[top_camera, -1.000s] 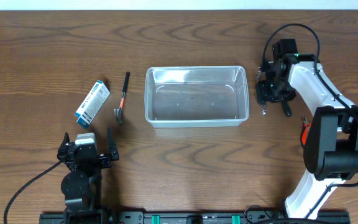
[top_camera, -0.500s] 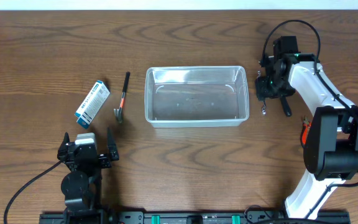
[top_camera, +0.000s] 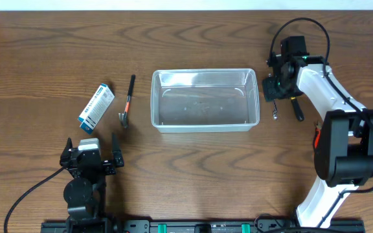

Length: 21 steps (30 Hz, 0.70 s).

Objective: Pack container
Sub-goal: 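Lower the right gripper and close it on the silver wrench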

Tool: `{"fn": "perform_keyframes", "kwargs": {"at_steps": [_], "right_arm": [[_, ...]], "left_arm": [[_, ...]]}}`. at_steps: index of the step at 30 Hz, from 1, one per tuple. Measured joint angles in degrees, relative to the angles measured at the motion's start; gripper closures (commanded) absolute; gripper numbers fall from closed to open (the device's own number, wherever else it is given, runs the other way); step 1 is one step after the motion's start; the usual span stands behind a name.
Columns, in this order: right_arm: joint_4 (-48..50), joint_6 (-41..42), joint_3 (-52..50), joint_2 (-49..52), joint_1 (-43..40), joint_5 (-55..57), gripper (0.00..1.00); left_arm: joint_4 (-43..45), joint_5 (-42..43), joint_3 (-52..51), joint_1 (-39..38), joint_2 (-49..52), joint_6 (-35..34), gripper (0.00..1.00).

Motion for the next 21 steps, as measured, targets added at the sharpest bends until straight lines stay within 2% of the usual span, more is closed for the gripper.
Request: {"fn": "perform_keyframes", "kwargs": {"at_steps": [11, 15, 21], "right_arm": [[-0.3, 0.2, 0.8, 5.2, -0.1, -0.2, 0.4], [-0.4, 0.3, 0.9, 5.3, -0.1, -0.7, 0.55], [-0.4, 0.7, 1.0, 5.4, -0.1, -1.2, 0.66]], "left_arm": [[0.0, 0.0, 0.0, 0.0, 0.0, 0.0, 0.02], [0.0, 0.0, 0.0, 0.0, 0.0, 0.0, 0.02], [0.0, 0.0, 0.0, 0.0, 0.0, 0.0, 0.02]]}}
